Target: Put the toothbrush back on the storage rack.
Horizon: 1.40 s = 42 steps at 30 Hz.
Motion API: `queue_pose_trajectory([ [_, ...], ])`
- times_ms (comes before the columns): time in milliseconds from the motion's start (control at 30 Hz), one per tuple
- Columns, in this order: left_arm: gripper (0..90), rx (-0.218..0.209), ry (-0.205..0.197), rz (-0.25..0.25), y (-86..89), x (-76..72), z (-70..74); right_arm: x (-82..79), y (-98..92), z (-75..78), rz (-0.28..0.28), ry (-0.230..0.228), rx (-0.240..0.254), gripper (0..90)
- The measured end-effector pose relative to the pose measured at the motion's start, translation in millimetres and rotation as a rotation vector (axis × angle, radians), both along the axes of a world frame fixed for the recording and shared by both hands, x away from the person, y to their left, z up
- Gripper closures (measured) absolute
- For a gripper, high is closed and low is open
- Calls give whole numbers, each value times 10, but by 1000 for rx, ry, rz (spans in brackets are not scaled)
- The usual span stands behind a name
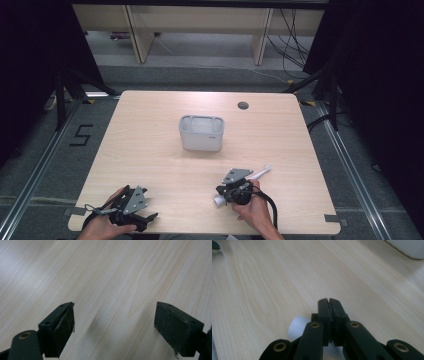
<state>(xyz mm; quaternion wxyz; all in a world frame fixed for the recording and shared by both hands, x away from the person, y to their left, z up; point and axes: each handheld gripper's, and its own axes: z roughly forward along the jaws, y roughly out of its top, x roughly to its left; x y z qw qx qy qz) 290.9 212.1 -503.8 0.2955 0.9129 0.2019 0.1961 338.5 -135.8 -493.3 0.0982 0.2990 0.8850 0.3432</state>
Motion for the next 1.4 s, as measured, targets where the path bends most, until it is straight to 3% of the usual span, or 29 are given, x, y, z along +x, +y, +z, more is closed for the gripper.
queue_pose_trajectory([
  [67,164,6,1,-7,2,0,4,2,-4,-2,24,-15,-5,886],
  [200,163,-1,-1,-1,2,-1,2,-39,-11,-11,8,-4,1,886],
  [233,163,3,0,-5,3,-1,6,-37,-25,-5,32,-14,-2,886],
  [267,164,18,28,-20,11,5,27,-48,-34,1,33,-6,-7,886],
  [300,164,0,0,-3,2,-2,4,-70,-34,2,10,8,0,886],
  [333,164,0,-1,-1,2,0,2,-60,-47,-1,43,-10,3,886],
  [400,164,5,1,-7,3,-2,5,-90,-71,8,11,-6,1,886],
  [433,164,19,29,-20,10,3,27,-88,-91,20,34,4,-2,886],
  [467,164,3,0,-5,4,-2,7,-111,-99,28,11,21,0,886],
  [533,163,0,-1,-1,3,-1,4,-114,-110,17,28,-1,5,886],
  [567,163,4,1,-6,5,-2,7,-129,-121,28,15,19,-6,886],
  [600,163,20,30,-19,11,4,28,-137,-123,15,11,17,1,886],
  [667,164,0,0,-3,3,0,4,-148,-125,11,17,17,1,886],
  [733,163,4,1,-5,5,-2,7,-141,-139,7,44,-2,0,886],
  [767,163,4,1,-6,5,-3,7,-168,-141,17,9,17,-5,886],
  [800,164,19,29,-19,12,5,28,-177,-153,24,23,19,-1,886],
  [833,163,2,2,-3,3,0,6,-175,-157,21,42,8,2,886],
  [867,163,3,0,-4,3,-2,5,-195,-173,33,23,24,-8,886],
  [900,163,20,29,-19,11,3,27,-184,-178,19,53,6,2,886],
  [967,164,2,3,-3,3,-1,5,-217,-201,32,35,31,-6,886],
  [1000,163,-2,-1,1,1,-3,2,-222,-215,23,48,9,-3,885],
  [1033,163,1,0,-3,3,-2,5,-236,-227,33,40,29,-5,885],
  [1067,164,19,30,-19,11,4,27,-239,-235,17,44,10,2,885],
  [1167,163,-2,-1,0,1,-2,2,-284,-266,33,21,46,6,883],
  [1400,164,5,2,-6,3,-3,6,-327,-350,29,18,34,9,880],
])
